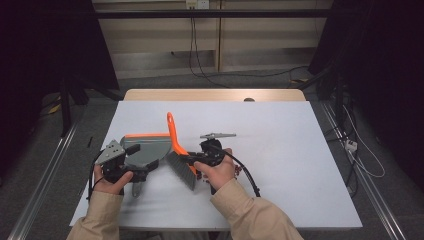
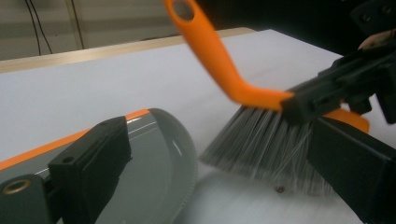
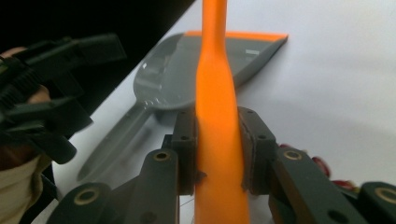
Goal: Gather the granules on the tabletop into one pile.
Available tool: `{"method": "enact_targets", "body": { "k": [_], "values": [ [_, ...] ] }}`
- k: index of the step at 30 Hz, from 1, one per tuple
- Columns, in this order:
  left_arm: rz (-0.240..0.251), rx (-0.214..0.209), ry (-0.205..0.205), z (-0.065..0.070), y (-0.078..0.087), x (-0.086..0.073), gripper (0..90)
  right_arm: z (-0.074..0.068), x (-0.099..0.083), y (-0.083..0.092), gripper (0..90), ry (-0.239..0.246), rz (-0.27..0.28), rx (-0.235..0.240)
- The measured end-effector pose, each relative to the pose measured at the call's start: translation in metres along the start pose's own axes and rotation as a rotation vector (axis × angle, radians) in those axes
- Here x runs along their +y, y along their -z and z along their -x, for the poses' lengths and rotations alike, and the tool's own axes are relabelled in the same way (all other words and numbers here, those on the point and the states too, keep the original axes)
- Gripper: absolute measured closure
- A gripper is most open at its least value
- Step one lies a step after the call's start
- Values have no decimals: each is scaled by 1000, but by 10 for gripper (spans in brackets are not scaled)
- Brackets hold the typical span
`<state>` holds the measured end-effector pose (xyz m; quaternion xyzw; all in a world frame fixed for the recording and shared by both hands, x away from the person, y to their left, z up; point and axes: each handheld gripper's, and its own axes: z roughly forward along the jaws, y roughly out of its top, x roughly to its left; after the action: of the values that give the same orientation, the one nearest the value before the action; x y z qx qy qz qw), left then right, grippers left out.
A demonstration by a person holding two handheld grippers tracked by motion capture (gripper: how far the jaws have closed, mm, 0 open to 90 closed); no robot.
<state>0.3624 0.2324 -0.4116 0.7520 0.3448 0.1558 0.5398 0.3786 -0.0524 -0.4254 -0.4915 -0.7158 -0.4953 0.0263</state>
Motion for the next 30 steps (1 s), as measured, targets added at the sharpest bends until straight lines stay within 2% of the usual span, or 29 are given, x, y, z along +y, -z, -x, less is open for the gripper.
{"method": "enact_targets", "body": {
  "k": [3,5,7,30],
  "values": [
    [1,0,0,0,0,0,59,3,-5,-8,715,34,-12,-70],
    [0,1,-1,-1,1,0,59,10,-3,-7,714,-1,-28,-66],
    [-1,2,0,-1,1,0,59,13,-3,-5,711,13,-36,-83],
    [-1,2,-4,1,-1,0,59,37,-8,30,706,-26,-27,-174]
  ]
}}
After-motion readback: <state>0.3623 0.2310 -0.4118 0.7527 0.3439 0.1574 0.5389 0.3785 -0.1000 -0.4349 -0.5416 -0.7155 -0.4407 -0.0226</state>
